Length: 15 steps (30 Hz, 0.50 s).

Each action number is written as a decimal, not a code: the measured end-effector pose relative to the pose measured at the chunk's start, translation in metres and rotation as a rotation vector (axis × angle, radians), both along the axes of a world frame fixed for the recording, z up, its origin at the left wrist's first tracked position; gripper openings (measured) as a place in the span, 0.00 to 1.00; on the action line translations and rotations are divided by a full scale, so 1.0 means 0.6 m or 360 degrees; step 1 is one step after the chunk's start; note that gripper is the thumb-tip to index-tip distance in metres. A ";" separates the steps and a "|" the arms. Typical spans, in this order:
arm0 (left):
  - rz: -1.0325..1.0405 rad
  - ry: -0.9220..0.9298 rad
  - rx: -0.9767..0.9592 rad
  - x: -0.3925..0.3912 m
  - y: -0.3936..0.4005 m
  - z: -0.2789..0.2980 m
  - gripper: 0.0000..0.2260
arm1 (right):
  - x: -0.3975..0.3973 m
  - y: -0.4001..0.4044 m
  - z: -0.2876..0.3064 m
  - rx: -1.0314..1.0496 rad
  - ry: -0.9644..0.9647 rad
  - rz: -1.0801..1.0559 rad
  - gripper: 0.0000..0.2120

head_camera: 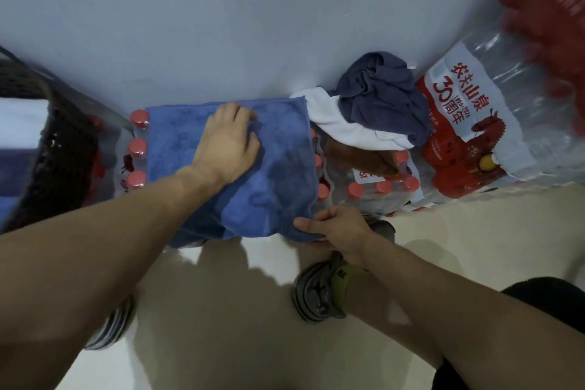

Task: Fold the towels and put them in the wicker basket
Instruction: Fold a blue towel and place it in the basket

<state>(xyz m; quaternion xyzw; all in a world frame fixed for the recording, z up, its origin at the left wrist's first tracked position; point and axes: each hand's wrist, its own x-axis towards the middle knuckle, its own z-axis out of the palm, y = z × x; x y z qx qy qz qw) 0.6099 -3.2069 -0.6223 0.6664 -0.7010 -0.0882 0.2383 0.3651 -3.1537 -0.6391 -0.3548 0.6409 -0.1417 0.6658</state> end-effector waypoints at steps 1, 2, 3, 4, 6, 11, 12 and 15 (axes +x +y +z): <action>0.0108 0.0013 -0.0024 0.016 0.027 0.006 0.10 | 0.003 -0.002 0.006 -0.0011 0.0018 0.0006 0.18; 0.0237 0.0030 -0.0032 0.030 0.056 0.008 0.08 | 0.007 -0.003 0.011 -0.0013 0.0033 0.0012 0.18; 0.0381 0.0062 -0.0034 0.040 0.088 0.009 0.07 | 0.011 -0.004 0.016 0.0006 0.0032 0.0014 0.17; 0.0550 0.0124 -0.0024 0.046 0.121 0.007 0.06 | 0.014 -0.006 0.020 0.0044 0.0023 0.0021 0.14; 0.0999 0.0336 0.0035 0.051 0.186 -0.008 0.05 | 0.021 -0.008 0.033 0.0125 -0.0005 0.0051 0.08; 0.1863 0.1267 0.0507 0.059 0.301 -0.052 0.08 | 0.025 -0.004 0.050 0.0108 0.0061 0.0034 0.14; 0.1809 0.1452 0.0640 0.062 0.311 -0.058 0.06 | 0.022 -0.003 0.052 0.0097 0.0099 0.0029 0.14; 0.1552 0.1804 0.0880 0.065 0.328 -0.062 0.05 | 0.010 0.002 0.061 0.0095 0.0214 0.0083 0.13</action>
